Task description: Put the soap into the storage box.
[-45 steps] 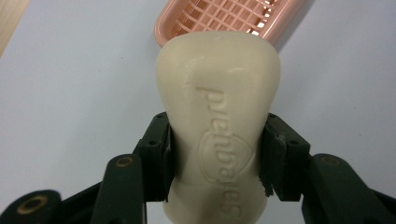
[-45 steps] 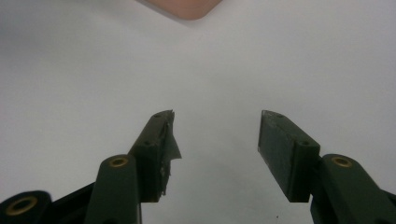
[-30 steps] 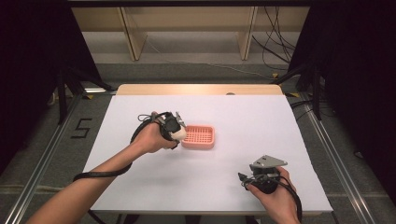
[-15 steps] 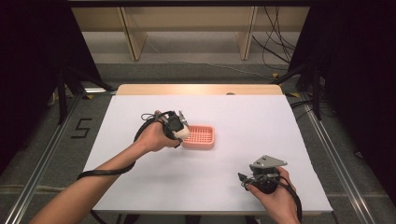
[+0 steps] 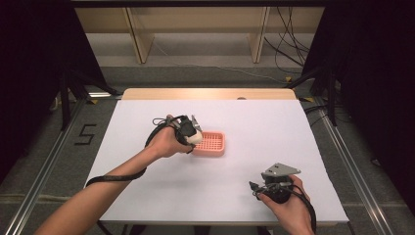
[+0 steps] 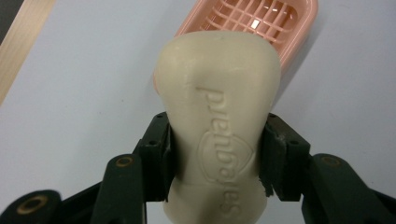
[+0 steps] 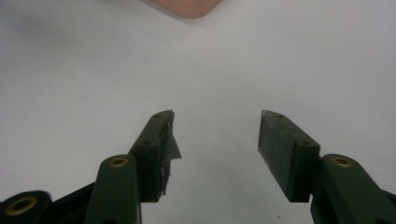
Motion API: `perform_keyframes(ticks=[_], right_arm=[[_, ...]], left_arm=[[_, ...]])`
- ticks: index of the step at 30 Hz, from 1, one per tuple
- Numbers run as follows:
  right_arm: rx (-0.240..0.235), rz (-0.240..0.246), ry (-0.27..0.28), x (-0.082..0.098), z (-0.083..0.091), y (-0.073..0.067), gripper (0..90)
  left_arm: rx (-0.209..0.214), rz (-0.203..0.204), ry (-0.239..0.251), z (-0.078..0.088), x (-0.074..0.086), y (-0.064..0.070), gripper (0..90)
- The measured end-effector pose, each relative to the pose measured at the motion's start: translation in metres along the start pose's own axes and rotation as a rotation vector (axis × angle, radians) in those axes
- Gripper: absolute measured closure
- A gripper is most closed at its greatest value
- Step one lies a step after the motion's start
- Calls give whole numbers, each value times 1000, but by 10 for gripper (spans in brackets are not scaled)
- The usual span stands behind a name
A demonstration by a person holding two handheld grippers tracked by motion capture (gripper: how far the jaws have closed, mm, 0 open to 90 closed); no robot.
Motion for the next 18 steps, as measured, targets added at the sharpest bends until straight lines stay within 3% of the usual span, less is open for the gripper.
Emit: perform_keyframes(ticks=[1, 10, 18], right_arm=[[-2, -21, -13, 0, 1, -2, 462], [-8, 16, 3, 0, 0, 1, 462], [-4, 9, 3, 0, 0, 1, 462]], left_arm=[[1, 0, 0, -1, -1, 0, 497], [7, -15, 25, -8, -9, 2, 497], [8, -23, 30, -15, -14, 3, 497]])
Point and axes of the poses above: each handheld gripper's, and its own axes: z roughly backward along the jaws, x roughly out of its underside, y roughly to its right, the point moved 3 cm from there along -z, roughly forward along the jaws, and after that the axes turned 15 degrees about z, right-handed, at the moved point
